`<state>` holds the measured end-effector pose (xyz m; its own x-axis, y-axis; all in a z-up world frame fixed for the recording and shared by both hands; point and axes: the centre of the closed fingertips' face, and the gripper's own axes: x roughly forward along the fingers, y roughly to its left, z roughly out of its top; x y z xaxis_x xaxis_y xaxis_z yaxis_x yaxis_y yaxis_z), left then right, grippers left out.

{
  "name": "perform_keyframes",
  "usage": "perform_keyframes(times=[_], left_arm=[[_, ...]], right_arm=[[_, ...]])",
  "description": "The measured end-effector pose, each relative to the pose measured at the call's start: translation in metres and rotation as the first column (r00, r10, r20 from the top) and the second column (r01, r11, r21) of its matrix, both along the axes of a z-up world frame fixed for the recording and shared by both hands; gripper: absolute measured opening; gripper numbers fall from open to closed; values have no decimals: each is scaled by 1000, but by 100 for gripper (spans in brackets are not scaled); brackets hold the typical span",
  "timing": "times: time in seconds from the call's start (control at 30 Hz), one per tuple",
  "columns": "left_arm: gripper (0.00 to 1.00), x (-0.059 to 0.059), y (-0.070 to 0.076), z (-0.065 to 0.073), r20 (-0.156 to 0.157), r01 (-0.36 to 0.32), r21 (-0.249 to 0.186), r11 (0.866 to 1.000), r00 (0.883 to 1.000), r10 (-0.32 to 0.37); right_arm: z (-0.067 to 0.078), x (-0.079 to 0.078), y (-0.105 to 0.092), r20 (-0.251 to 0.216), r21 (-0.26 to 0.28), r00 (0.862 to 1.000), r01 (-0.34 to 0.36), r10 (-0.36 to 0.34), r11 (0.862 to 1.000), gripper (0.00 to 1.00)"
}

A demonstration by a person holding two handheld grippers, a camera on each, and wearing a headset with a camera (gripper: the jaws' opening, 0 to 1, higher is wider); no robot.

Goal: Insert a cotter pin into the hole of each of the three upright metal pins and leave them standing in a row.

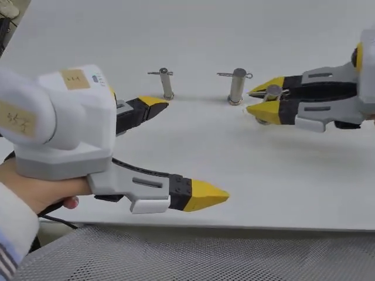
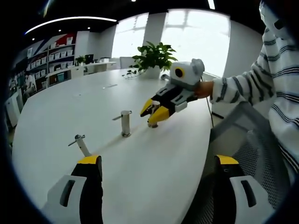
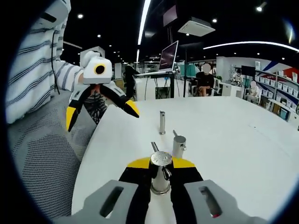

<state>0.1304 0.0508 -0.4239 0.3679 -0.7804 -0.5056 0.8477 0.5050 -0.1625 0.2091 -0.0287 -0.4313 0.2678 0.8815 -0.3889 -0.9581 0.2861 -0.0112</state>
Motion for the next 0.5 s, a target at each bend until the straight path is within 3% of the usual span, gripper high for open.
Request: perform_keyframes(times=[0.2, 0.33, 0.5], left_arm=[[99, -1, 2, 0, -8, -4, 9, 1000, 1000, 4], [99, -1, 3, -1, 2, -17, 22, 1000, 1000, 17], [99, -3, 0, 0, -5, -15, 24, 1000, 1000, 15]], right_arm=[[-3, 18, -29, 2, -15, 999, 42, -42, 999, 9], [-11, 27, -38, 1, -41, 999, 47, -47, 998, 9], [-20, 35, -42, -14, -36, 998, 62, -62, 997, 9]])
